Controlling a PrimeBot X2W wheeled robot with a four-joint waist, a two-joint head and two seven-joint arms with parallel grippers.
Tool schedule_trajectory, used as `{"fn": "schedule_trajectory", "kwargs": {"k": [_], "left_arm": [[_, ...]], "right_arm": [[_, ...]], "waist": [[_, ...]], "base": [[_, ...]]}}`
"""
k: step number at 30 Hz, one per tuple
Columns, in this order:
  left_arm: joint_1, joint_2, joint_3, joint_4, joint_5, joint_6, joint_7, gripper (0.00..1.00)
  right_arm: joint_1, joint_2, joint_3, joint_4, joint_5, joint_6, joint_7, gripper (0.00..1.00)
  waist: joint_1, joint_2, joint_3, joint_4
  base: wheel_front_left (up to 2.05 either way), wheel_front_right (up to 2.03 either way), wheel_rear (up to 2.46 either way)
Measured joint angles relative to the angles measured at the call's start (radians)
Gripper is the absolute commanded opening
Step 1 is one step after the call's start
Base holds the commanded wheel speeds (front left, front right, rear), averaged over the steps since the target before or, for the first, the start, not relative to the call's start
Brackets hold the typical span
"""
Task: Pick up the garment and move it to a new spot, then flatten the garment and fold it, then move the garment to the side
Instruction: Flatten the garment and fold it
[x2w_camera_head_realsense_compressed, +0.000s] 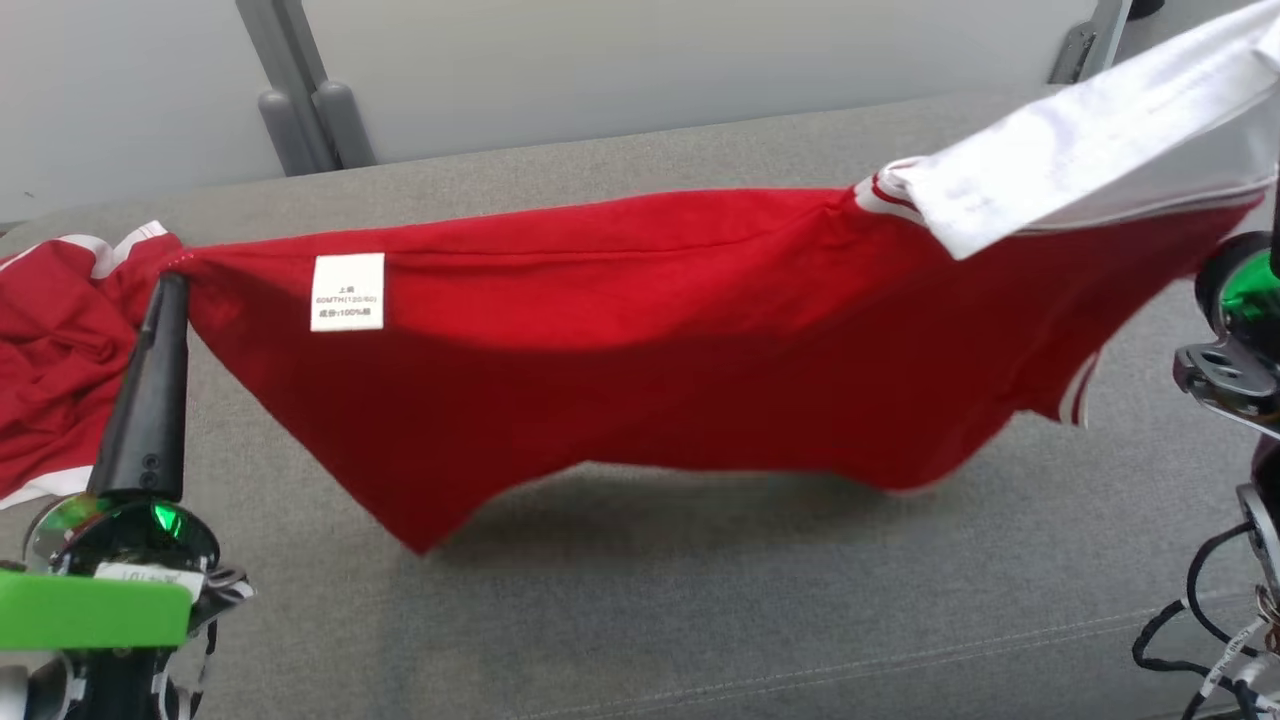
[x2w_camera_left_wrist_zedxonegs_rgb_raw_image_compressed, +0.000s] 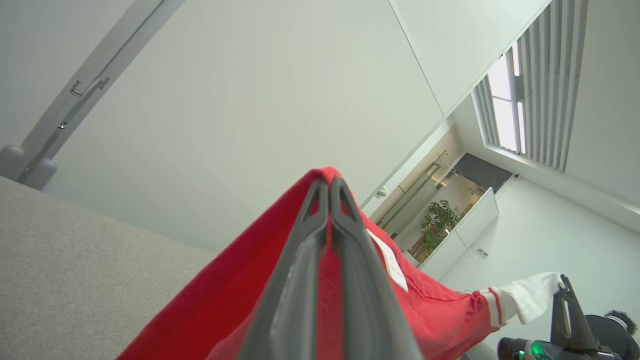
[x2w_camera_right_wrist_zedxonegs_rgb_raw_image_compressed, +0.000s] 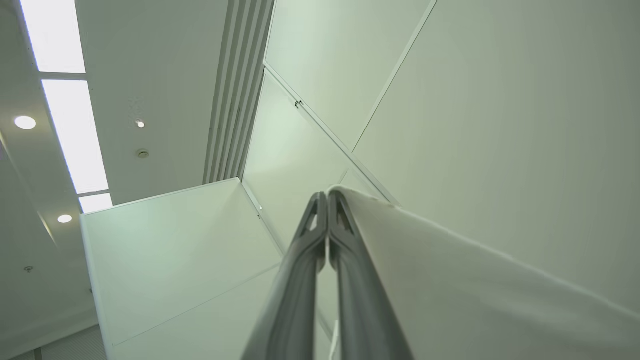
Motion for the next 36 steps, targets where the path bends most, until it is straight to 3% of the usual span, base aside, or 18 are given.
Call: {"fn": "schedule_trajectory", "kwargs": {"k": [10,17,20,24,29,31,36], "left_arm": [[0.072,0.045,0.048,-0.236,-0.027,0.069,0.038,0.0],[0.08,0.099,0.032,-0.237,-0.043,0.087,0.121,0.0],[0.042,0.128,0.018,-0.182,-0.049,0.091,0.166,0.0],[-0.136,0.163,-0.008,-0.087,-0.072,0.097,0.234,0.0],[-0.392,0.166,-0.072,0.034,-0.083,0.106,0.303,0.0],[-0.5,0.151,-0.107,0.101,-0.083,0.109,0.322,0.0],[-0.774,0.04,-0.136,0.241,-0.019,0.111,0.285,0.0]], "right_arm": [[0.092,-0.022,-0.046,-0.174,0.069,-0.096,0.009,0.0],[0.1,-0.05,0.022,-0.153,0.117,-0.185,0.088,0.0],[0.067,-0.056,0.053,-0.1,0.122,-0.214,0.125,0.0],[-0.121,-0.062,0.081,0.009,0.127,-0.235,0.18,0.0],[-0.393,-0.044,0.057,0.189,0.113,-0.245,0.196,0.0],[-0.508,-0.042,0.04,0.282,0.083,-0.245,0.194,0.0],[-0.741,-0.006,-0.016,0.518,-0.016,-0.244,0.128,0.0]], "waist": [[0.0,0.0,-0.001,-0.005],[0.0,0.0,0.067,0.006],[0.0,0.0,0.104,0.014],[0.0,0.0,0.169,0.034],[0.0,0.0,0.235,0.06],[0.0,0.0,0.262,0.073],[0.0,0.0,0.328,0.11]], "base": [[0.0,0.0,0.0],[0.0,0.0,0.0],[0.0,0.0,0.0],[0.0,0.0,0.0],[0.0,0.0,0.0],[0.0,0.0,0.0],[0.0,0.0,0.0]]}}
